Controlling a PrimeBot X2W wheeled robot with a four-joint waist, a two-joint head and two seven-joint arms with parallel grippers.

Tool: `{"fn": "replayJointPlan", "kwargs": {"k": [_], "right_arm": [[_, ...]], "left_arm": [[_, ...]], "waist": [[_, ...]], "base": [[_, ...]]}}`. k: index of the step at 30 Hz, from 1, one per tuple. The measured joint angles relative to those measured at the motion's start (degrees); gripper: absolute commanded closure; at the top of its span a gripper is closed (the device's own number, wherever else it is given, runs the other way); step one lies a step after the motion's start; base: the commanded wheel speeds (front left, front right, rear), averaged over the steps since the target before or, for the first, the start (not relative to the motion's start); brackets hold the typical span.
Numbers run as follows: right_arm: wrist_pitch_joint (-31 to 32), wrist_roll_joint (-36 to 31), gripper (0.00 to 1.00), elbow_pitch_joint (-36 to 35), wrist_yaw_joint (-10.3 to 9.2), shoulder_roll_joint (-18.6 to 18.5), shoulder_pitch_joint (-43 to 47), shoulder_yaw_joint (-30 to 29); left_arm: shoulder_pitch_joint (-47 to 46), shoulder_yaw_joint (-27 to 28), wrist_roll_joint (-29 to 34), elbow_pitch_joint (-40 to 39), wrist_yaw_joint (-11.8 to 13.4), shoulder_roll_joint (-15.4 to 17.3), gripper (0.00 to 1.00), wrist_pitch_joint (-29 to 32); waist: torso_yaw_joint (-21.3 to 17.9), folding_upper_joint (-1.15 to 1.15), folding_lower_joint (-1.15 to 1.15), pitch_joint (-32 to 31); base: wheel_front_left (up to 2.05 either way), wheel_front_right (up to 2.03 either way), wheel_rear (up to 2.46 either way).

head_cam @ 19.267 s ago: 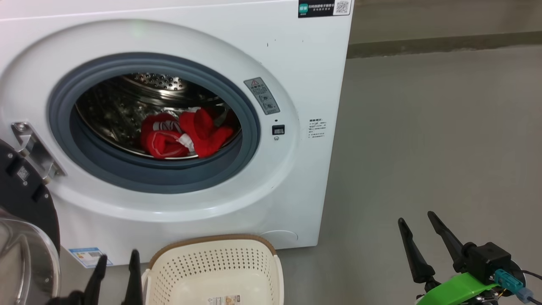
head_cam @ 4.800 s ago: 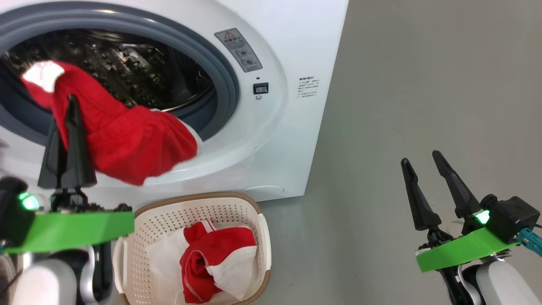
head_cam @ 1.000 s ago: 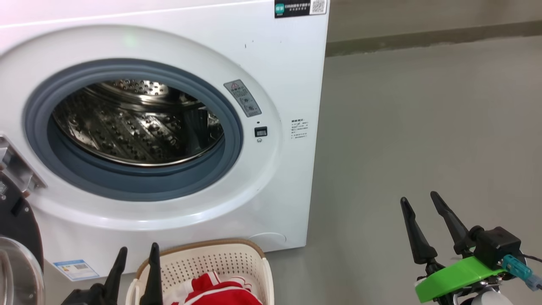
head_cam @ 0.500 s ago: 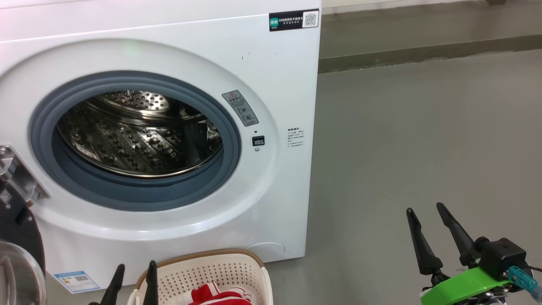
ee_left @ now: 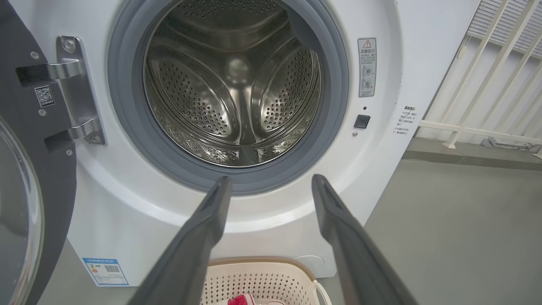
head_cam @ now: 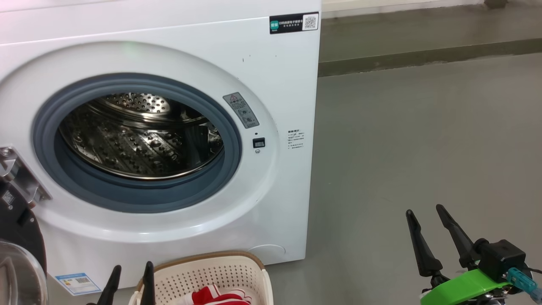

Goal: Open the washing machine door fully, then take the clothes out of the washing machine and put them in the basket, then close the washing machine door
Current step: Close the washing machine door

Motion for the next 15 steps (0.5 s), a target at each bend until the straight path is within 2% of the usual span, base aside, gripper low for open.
{"fn": "replayJointPlan", "kwargs": {"k": [15], "right_arm": [[0.0, 0.0, 0.0, 0.1, 0.0, 0.2, 0.0, -0.1]], "left_arm": [[0.2, 0.1, 0.0, -0.3, 1.5, 0.4, 0.0, 0.0]], "waist": [[0.0, 0.0, 0.0, 0.2]], "base": [[-0.08, 0.08, 0.0]]}}
